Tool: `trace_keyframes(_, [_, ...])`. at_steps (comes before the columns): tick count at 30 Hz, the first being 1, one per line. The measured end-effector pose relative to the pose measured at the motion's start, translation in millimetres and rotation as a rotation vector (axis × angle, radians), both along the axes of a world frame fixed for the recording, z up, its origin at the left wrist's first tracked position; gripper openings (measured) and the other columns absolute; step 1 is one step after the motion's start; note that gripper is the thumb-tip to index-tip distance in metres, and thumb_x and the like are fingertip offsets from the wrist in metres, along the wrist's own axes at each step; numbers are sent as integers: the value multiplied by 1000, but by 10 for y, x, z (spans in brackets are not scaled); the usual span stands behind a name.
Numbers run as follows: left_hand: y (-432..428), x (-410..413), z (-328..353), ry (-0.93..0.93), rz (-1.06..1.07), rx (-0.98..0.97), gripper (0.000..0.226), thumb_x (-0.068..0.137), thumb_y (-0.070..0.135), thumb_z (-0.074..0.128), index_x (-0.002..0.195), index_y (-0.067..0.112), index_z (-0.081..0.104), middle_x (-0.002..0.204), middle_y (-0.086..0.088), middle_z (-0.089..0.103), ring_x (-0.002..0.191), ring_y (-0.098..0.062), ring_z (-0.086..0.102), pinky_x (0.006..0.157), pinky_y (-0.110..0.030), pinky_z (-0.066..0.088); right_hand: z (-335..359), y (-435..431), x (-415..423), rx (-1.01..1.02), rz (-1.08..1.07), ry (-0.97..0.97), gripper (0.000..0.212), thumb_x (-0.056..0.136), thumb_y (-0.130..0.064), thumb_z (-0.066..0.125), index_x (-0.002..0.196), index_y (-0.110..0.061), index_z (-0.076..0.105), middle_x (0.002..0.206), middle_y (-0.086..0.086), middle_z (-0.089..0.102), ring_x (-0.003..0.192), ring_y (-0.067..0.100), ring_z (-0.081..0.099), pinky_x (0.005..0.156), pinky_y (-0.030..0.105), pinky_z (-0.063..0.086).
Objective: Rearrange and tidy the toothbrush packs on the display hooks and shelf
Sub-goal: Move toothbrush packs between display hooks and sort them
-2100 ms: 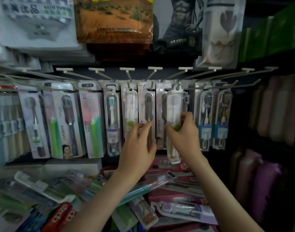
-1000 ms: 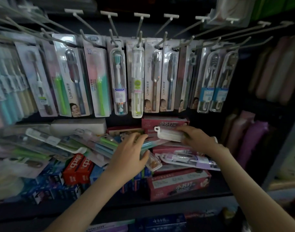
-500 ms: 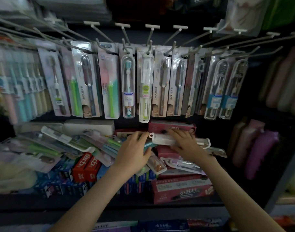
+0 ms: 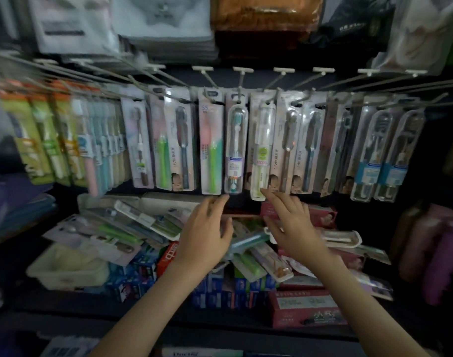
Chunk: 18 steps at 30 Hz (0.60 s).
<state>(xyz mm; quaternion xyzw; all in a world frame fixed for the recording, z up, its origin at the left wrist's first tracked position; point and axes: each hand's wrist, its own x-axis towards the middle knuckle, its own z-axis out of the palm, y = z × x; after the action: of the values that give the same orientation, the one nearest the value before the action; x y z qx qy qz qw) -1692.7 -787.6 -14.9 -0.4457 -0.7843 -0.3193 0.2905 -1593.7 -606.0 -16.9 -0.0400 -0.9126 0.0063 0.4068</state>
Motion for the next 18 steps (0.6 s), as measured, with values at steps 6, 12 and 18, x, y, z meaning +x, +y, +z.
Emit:
trace_keyframes(6, [-903,-646,348,287,390,206,59,84,17,63,139,13,43,135,-24,41,123,-40,40,96,-52,42,366,-977,-778,-105,165,209,57,87,-6,58,140,-6,38,117,11,56,107,21,43,92,40,43])
trace_keyframes(12, [-1588,-1416,539,381,589,85,68,93,41,49,149,13,24,151,-23,18,139,-41,17,112,-55,11,566,-1691,-1872,-235,162,136,68,93,-16,52,149,-6,15,143,13,37,131,29,34,105,43,38])
trace_keyframes(18, [-1636,-1936,570,450,526,-6,60,97,37,32,151,15,17,156,-15,17,144,-33,12,113,-54,15,655,-2061,-2684,-348,-98,22,83,93,-12,50,149,-14,-12,150,18,24,129,34,37,94,38,48])
